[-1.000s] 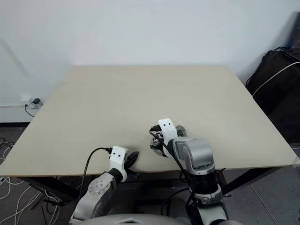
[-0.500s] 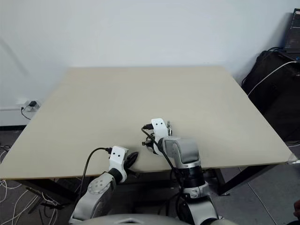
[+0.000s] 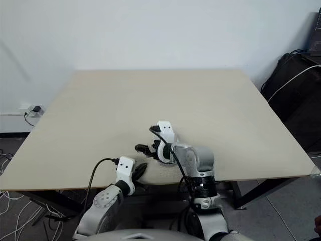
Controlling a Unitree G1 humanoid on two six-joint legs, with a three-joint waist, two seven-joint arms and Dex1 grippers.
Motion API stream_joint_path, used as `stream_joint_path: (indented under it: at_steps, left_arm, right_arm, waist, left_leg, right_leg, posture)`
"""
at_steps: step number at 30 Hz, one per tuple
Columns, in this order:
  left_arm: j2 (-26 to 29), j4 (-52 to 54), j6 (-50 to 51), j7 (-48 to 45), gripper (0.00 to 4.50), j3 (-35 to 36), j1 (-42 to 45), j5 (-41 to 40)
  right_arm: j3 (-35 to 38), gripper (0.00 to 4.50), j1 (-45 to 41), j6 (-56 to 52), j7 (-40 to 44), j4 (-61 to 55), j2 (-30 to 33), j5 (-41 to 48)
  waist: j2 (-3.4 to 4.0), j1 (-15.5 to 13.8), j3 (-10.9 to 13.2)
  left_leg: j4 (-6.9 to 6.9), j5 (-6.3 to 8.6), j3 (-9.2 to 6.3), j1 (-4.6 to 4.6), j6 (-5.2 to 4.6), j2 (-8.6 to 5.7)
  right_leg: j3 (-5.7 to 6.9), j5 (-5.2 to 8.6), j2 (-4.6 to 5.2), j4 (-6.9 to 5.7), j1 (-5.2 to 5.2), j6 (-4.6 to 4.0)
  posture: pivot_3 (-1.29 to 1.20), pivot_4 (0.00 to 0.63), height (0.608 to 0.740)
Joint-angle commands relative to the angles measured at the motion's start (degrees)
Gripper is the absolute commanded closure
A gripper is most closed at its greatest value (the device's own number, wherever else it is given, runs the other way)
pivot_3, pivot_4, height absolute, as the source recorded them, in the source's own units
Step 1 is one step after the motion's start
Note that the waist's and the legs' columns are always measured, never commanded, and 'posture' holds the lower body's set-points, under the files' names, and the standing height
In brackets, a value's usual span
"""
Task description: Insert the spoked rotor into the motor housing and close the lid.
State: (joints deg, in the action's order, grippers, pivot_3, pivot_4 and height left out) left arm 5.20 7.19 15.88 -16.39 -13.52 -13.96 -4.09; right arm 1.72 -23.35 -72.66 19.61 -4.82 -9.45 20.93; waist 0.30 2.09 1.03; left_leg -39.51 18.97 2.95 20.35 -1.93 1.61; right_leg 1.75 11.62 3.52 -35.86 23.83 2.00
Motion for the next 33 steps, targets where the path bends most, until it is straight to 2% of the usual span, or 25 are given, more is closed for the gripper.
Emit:
stream_joint_path:
  at_steps: [1, 7, 12, 22, 27, 33]
  left_arm:
    - [0.34, 2.85, -0.15, -0.56, 4.50, 0.09, 0.85, -0.53]
    - [0.79, 2.93, -0.06, -0.87, 4.50, -0.01, 1.08, -0.64]
    - [1.02, 2.97, -0.10, -1.14, 4.50, -0.08, 1.22, -0.68]
    - [1.71, 2.82, -0.87, -1.72, 4.50, -0.39, 1.70, -0.59]
    - [1.85, 2.46, -1.96, -1.41, 4.50, -0.57, 2.12, -0.01]
    - [1.92, 2.10, -2.92, -0.88, 4.50, -0.53, 2.61, 0.66]
  right_arm:
    - [4.85, 0.86, -0.04, 1.37, 0.86, -4.03, -6.01, 7.89]
    - [6.88, 2.82, 0.65, 5.38, 0.95, -9.27, -6.52, 17.48]
    - [3.82, 4.47, 2.49, 14.01, 0.55, -15.82, -3.39, 19.13]
    - [-2.19, 4.47, 10.52, 34.44, -0.58, -28.35, 4.38, 12.51]
    - [-9.41, 4.47, 15.48, 48.44, -1.42, -27.80, 12.64, -3.23]
    - [-9.64, 4.47, 18.23, 53.92, -4.44, -27.04, 12.50, -6.26]
  waist:
    - [0.00, -0.03, 0.00]
    - [0.05, 0.07, 0.03]
    - [0.06, 0.04, 0.04]
    - [0.06, -0.02, 0.05]
    - [0.06, -0.02, 0.05]
    - [0.04, -0.07, 0.06]
  left_leg:
    - [0.00, 0.00, -0.01, 0.00, 0.00, 0.00]
    - [0.00, 0.00, -0.02, 0.00, 0.00, 0.01]
    - [0.00, 0.00, -0.03, 0.01, 0.00, 0.00]
    - [0.00, 0.00, -0.04, 0.06, 0.01, -0.01]
    - [-0.02, -0.01, 0.03, -0.02, 0.01, -0.01]
    - [-0.02, -0.01, 0.04, -0.08, 0.01, 0.00]
  right_leg:
    - [0.02, 0.00, 0.01, 0.00, -0.01, 0.00]
    - [0.03, 0.02, 0.00, -0.02, 0.01, 0.00]
    - [0.04, 0.05, 0.00, 0.00, 0.00, 0.06]
    - [0.05, 0.14, 0.01, 0.04, 0.00, 0.15]
    - [-0.01, 0.19, 0.01, 0.01, -0.01, 0.19]
    - [-0.02, 0.19, 0.00, 0.00, -0.06, 0.19]
  posture:
    - [0.00, 0.000, 0.740]
    - [0.00, 0.000, 0.740]
    - [0.00, 0.000, 0.740]
    - [0.00, 0.000, 0.740]
    - [0.00, 0.000, 0.740]
    - [0.00, 0.000, 0.740]
